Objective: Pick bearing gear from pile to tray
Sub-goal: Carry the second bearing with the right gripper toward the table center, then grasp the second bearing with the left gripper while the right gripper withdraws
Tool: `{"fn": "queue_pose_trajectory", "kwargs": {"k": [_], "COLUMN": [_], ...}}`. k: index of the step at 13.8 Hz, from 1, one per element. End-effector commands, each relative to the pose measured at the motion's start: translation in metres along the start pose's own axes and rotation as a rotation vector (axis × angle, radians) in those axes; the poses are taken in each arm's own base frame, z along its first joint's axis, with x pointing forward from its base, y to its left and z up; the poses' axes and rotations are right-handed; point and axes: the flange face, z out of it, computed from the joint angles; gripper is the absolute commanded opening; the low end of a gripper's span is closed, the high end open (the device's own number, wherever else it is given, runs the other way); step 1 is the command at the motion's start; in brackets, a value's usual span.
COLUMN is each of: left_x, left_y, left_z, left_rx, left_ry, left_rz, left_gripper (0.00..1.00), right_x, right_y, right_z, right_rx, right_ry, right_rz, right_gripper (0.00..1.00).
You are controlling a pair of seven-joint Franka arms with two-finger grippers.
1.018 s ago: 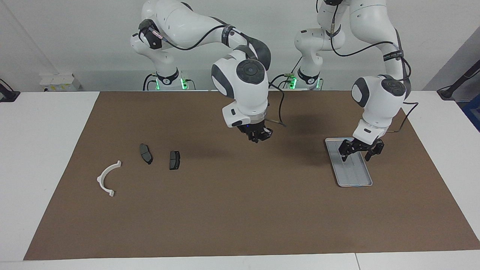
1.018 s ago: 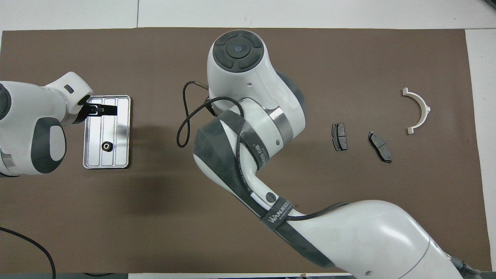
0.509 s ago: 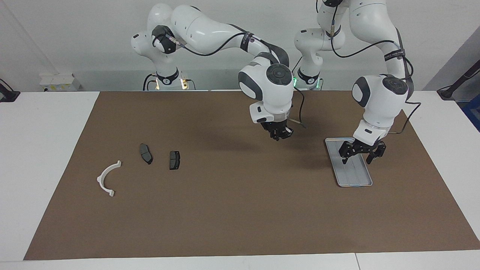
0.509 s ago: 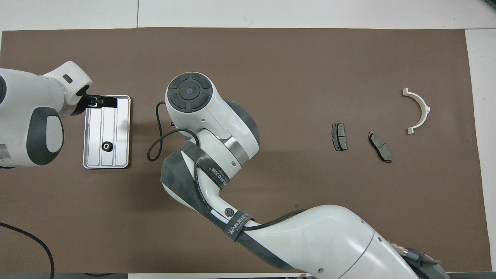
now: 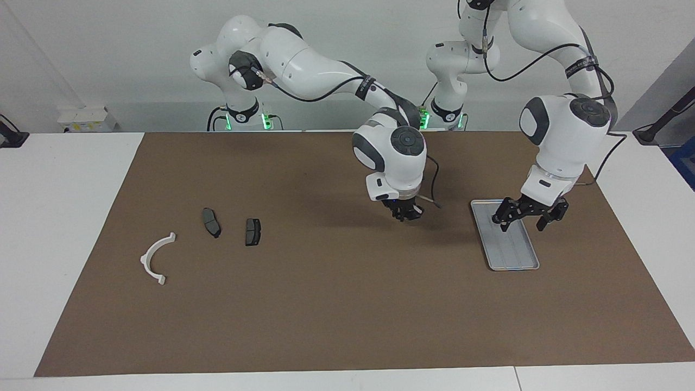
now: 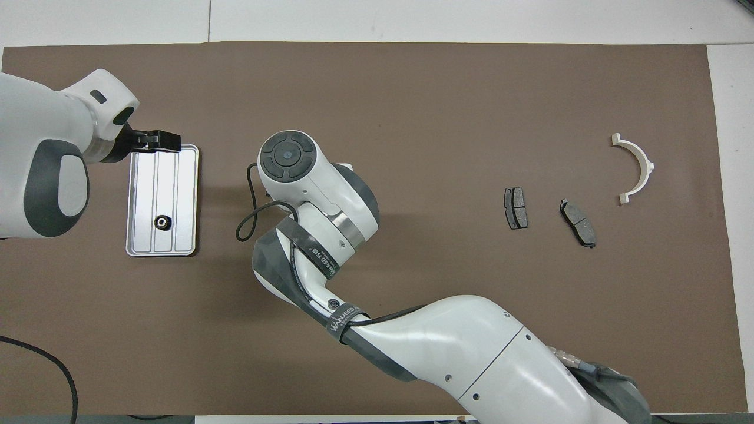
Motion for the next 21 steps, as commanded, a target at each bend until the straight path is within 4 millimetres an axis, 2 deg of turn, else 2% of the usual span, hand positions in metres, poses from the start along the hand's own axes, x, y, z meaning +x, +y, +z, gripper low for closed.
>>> {"fn": "queue_pose_trajectory", "kwargs": {"k": [1,4,7,10,11,13,14,16,17,19,21], "left_x": [-0.006,-0.01,-0.01,-0.011,-0.01,-0.01,-0.01,-0.011,-0.013,-0.014,-0.016], "left_y": [0.014,0.015,0.021,0.021,0.021,0.021,0.022,0.024,0.033,0.041,0.072], "left_z": [0.006,0.008,0.008,0.007,0.008,0.008,0.008,0.009,0.009,0.009,0.009], "left_rx": [0.002,0.001,0.002,0.003,0.002,0.002,0.001,0.002,0.001,-0.001,-0.009], "left_ry": [-0.026,-0.033,-0.026,-0.031,-0.029,-0.028,-0.025,-0.035,-0.042,-0.036,-0.028], "left_rz": [-0.008,-0.013,-0.098,-0.112,-0.112,-0.113,-0.112,-0.109,-0.097,-0.153,-0.18], "left_gripper": [1.0,1.0,1.0,1.0,1.0,1.0,1.0,1.0,1.0,1.0,1.0], "right_x": [0.001,0.003,0.006,0.009,0.011,0.016,0.018,0.04,0.051,0.074,0.104], "right_y": [-0.006,-0.005,-0.005,-0.007,-0.007,-0.006,-0.005,0.003,0.008,0.025,0.049], "right_z": [0.013,0.028,0.042,0.046,0.044,0.035,0.026,-0.008,-0.03,-0.085,-0.146], "right_rx": [0.015,0.001,-0.008,0.018,0.019,0.023,0.027,0.026,0.03,0.048,0.083], "right_ry": [0.024,0.046,0.067,0.075,0.076,0.076,0.079,0.077,0.07,0.035,0.013], "right_rz": [0.013,0.005,-0.007,-0.008,-0.005,0.001,0.002,0.021,0.015,-0.023,-0.069], "right_gripper": [0.0,0.0,0.0,0.02,0.15,0.66,1.0,1.0,1.0,1.0,1.0]}}
